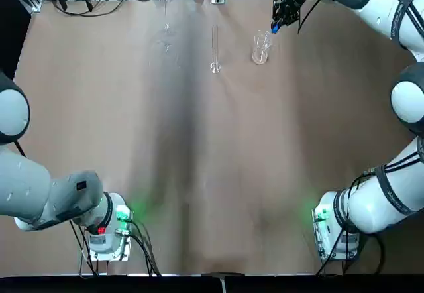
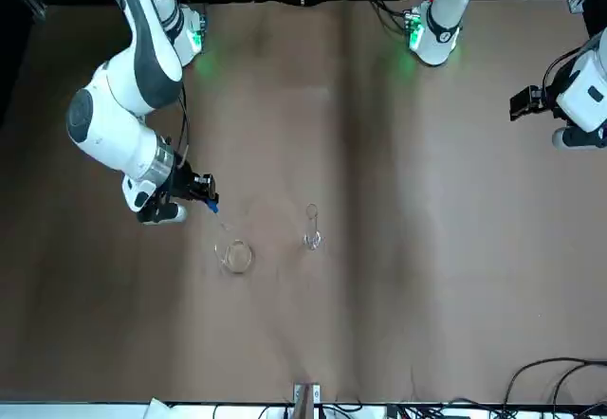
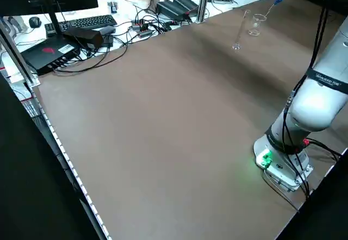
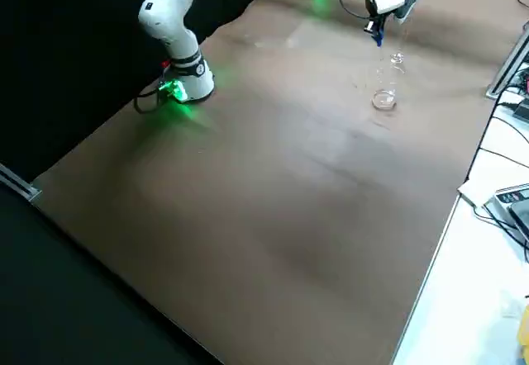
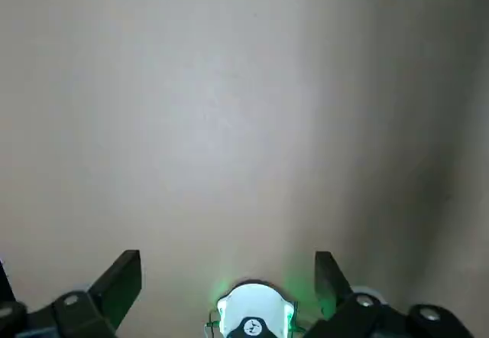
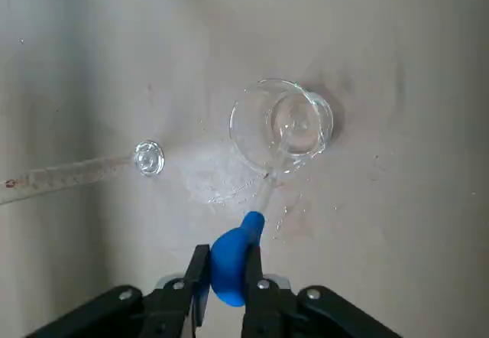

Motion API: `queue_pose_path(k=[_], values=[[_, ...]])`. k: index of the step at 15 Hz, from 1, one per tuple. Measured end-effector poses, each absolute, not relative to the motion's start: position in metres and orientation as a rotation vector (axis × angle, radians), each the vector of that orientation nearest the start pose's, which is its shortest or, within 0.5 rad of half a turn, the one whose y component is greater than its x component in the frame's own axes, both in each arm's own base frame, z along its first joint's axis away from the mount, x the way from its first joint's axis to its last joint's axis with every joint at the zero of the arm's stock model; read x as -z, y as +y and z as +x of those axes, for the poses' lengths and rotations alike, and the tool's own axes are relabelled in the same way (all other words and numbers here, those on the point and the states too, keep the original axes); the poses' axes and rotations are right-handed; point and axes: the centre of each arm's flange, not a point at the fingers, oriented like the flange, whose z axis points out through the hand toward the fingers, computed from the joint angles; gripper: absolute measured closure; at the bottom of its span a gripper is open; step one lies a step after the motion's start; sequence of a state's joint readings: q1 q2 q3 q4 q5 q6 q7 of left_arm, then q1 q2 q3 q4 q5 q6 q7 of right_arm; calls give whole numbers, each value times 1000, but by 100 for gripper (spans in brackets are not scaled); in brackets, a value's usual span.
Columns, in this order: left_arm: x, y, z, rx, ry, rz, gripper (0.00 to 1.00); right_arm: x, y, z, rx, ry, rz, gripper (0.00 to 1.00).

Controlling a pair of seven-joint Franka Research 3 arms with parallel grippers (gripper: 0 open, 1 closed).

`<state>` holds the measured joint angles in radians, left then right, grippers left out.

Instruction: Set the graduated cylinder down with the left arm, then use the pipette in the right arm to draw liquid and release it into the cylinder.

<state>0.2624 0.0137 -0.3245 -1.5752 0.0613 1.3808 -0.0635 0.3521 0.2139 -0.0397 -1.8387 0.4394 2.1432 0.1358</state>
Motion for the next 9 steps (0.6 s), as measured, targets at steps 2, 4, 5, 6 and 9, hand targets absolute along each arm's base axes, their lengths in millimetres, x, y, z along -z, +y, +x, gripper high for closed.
queue_pose_path(k=[2, 4, 5, 6, 9], values=[[-601, -20, 536, -312, -24, -3057, 0, -436, 210, 592, 0, 77, -2753, 78], [-601, -17, 536, -312, -34, -3057, 0, -445, 209, 595, 1, 80, -2748, 78], [-602, -17, 537, -304, -34, -3058, 0, -448, 208, 596, 4, 81, -2747, 78], [-603, -19, 539, -276, -32, -3061, 0, -450, 208, 597, 8, 84, -2745, 78], [-598, -33, 547, -188, -53, -3068, 0, -454, 207, 599, 17, 93, -2742, 78]])
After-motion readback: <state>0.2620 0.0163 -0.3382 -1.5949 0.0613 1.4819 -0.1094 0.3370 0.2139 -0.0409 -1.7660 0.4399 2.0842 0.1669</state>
